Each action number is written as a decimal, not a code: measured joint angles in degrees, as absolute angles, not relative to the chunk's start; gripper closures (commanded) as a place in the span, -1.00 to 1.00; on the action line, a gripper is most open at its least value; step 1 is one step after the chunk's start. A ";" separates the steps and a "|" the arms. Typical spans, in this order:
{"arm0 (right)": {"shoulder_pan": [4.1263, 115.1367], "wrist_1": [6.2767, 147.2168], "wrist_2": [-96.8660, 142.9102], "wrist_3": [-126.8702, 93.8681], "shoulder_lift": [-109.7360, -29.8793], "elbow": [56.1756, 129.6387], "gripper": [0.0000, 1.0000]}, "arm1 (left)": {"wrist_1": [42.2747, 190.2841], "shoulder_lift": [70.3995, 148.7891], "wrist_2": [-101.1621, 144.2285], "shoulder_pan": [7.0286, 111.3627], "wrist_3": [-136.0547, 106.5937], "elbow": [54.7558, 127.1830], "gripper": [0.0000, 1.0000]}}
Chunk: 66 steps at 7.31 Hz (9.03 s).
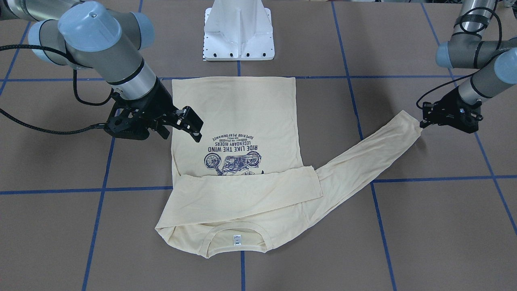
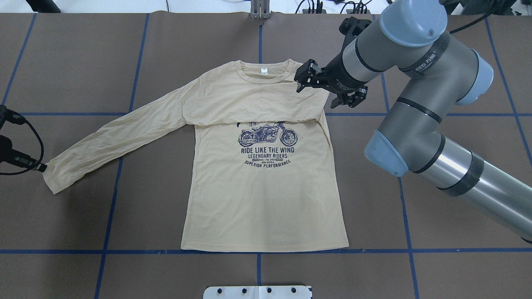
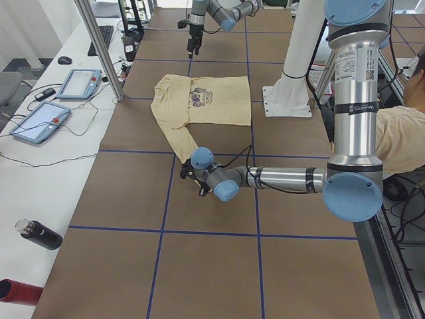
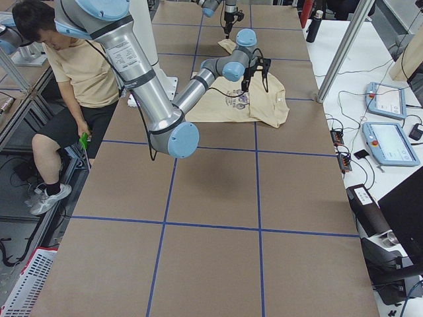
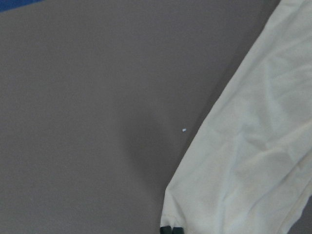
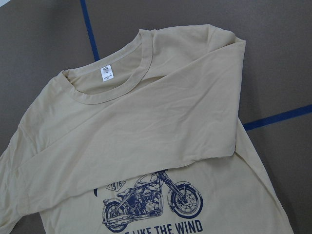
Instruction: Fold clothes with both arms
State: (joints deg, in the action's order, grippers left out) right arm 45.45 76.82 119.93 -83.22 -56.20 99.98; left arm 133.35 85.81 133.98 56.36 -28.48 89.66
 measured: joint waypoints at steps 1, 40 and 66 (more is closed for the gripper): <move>45.77 76.78 120.26 -83.16 -57.11 100.55 -0.99 | 132.87 86.04 135.15 56.43 -31.21 93.83 1.00; 9.35 58.62 88.44 -120.15 -89.74 115.57 -0.15 | 119.27 124.31 111.39 40.55 -74.67 101.16 -0.72; 7.61 62.07 88.45 -121.02 -88.44 115.88 1.00 | 119.53 123.62 111.27 40.25 -74.68 100.90 -0.72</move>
